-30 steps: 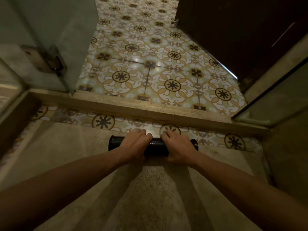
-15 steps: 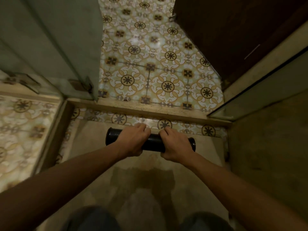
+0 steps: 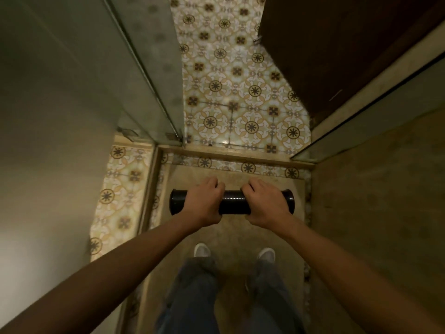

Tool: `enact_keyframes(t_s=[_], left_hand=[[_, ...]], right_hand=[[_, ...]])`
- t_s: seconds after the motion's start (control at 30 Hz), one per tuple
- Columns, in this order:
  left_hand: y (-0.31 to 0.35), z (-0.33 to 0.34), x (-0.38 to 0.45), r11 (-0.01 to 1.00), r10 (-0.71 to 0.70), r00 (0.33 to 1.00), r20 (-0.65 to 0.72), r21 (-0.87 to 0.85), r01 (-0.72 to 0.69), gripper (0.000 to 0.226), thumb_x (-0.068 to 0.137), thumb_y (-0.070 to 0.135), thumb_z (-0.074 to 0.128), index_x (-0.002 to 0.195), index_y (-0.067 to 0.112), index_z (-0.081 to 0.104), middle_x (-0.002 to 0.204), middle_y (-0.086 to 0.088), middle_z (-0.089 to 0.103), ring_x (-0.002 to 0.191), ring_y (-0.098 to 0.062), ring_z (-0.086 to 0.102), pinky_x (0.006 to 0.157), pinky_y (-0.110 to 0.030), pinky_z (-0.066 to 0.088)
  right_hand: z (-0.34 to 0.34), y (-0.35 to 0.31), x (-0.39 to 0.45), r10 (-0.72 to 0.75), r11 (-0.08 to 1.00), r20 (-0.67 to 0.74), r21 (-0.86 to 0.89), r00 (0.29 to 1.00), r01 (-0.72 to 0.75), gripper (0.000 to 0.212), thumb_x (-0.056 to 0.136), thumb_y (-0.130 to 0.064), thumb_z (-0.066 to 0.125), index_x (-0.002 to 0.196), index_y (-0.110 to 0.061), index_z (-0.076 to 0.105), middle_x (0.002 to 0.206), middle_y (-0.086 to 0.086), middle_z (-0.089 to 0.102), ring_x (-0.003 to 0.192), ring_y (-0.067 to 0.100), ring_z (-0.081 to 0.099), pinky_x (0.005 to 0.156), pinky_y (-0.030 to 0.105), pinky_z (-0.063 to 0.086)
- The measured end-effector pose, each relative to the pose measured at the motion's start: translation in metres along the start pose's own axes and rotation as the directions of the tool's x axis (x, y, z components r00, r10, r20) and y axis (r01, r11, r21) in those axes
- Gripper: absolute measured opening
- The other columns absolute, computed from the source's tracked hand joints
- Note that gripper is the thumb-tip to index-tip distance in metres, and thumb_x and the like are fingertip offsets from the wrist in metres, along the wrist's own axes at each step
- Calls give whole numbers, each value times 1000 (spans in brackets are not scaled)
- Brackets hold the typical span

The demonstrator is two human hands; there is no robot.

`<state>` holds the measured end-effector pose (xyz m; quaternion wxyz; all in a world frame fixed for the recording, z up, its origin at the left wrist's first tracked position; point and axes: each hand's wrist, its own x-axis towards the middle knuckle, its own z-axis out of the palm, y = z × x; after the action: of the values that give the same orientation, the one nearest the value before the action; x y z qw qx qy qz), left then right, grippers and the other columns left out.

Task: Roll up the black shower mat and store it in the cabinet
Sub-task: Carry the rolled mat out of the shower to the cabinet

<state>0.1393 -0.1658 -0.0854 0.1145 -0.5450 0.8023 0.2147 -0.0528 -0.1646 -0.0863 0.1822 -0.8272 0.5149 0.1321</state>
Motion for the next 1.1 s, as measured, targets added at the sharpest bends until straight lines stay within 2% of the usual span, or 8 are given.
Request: enact_keyframes(t_s=[0.2,0.4,0.5,0.63,0.77,0.87,1.1], left_hand=[[5,-62,-47,997,35,997,-67,66,-30,52,65,34,77,108,17,53,107,-6,54,97,-24,52,58,-33,34],[9,-81,-70,995,61,991,-119,88,-51,52,64,35,77,107,17,54,106,-5,55,94,-24,54,58,-32,35],[9,-88,-75,992,79,989,-128,108,-65,54,63,36,78,109,18,54,107,-5,55,97,-24,53,59,-32,35],[8,-98,-71,992,86,988,-127,102,-73,55,66,37,76,112,18,52,110,-5,54,100,-24,52,62,-34,40],[7,-116,-49,990,96,989,-110,110,-84,54,67,37,76,111,18,52,111,-4,54,101,-24,53,62,-33,39],[5,-132,-18,988,112,988,-101,119,-100,53,66,36,76,110,17,52,110,-4,53,100,-23,52,62,-33,41],[-6,-177,98,984,122,988,-95,141,-108,51,66,36,75,107,18,51,104,-3,53,93,-23,53,56,-33,33]], right_hand=[[-58,-35,-36,37,999,-75,1,997,-37,54,65,-28,84,110,-15,58,102,6,57,88,26,57,64,38,51],[-82,-48,-55,40,999,-98,-25,994,-42,52,63,-26,83,108,-15,59,100,7,57,84,27,58,60,37,49],[-88,-52,-60,48,998,-99,-27,994,-50,53,64,-27,83,109,-15,58,102,6,57,86,26,58,62,38,52],[-99,-50,-58,58,996,-108,-58,992,-65,53,63,-29,83,108,-16,57,102,5,56,86,25,58,62,36,48],[-115,-37,-45,74,994,-128,-68,989,-83,53,61,-29,84,106,-16,58,102,4,57,86,26,59,60,33,37],[-129,-18,-26,83,995,-144,-41,986,-90,51,63,-28,82,107,-17,58,103,3,57,87,25,58,62,34,41],[-172,61,63,72,996,-138,-47,988,-79,51,66,-29,85,107,-17,57,102,2,56,86,23,58,70,38,50]])
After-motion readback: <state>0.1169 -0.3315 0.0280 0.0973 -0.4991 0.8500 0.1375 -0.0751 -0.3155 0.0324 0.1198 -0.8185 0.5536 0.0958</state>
